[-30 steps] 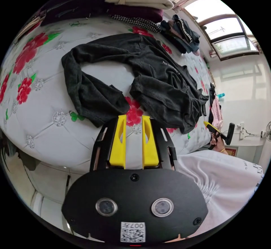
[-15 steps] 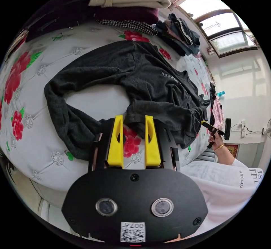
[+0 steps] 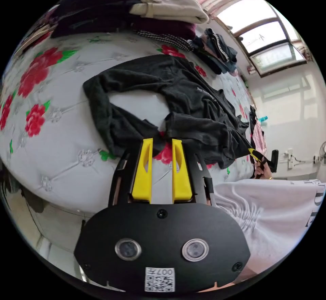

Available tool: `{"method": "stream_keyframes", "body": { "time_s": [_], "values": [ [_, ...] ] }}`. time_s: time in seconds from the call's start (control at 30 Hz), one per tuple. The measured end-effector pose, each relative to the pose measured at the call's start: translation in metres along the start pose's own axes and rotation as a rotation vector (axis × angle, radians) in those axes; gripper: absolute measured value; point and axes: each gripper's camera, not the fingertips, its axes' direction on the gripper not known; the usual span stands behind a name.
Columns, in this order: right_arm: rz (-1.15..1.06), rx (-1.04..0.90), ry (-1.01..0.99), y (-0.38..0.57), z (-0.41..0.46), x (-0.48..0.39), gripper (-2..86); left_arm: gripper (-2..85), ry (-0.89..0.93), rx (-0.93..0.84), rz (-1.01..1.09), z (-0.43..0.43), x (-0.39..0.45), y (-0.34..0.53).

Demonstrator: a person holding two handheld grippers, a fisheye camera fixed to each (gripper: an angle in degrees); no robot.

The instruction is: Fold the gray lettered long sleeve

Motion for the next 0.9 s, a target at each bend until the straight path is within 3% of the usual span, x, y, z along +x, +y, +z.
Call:
{"method": "stream_keyframes", "body": {
  "time_s": [0.27, 0.4, 0.53, 0.73, 0.9],
  "values": [
    [-0.046, -0.02, -0.009, -0.005, -0.008, -0.003, -0.2, 10.4, 0.038, -0.025, 0.054, 0.003, 0.014, -0.027],
    [-0.04, -0.008, -0.034, -0.006, -0.018, 0.0, -0.2, 0.6, 0.056, -0.187, 0.053, 0.019, 0.024, -0.05],
    [-0.079, 0.0, -0.034, 0.011, -0.065, -0.001, -0.2, -0.7, 0.236, -0.133, 0.162, -0.046, 0.031, -0.039],
    [-0.081, 0.072, -0.105, 0.071, -0.181, 0.001, -0.2, -0.9, 0.478, 0.025, 0.153, -0.194, -0.005, 0.021],
    [-0.025, 0.039, -0.228, 0.066, -0.18, 0.025, -0.2, -0.9, 0.545, 0.085, 0.003, -0.199, -0.044, 0.031]
  ]
}}
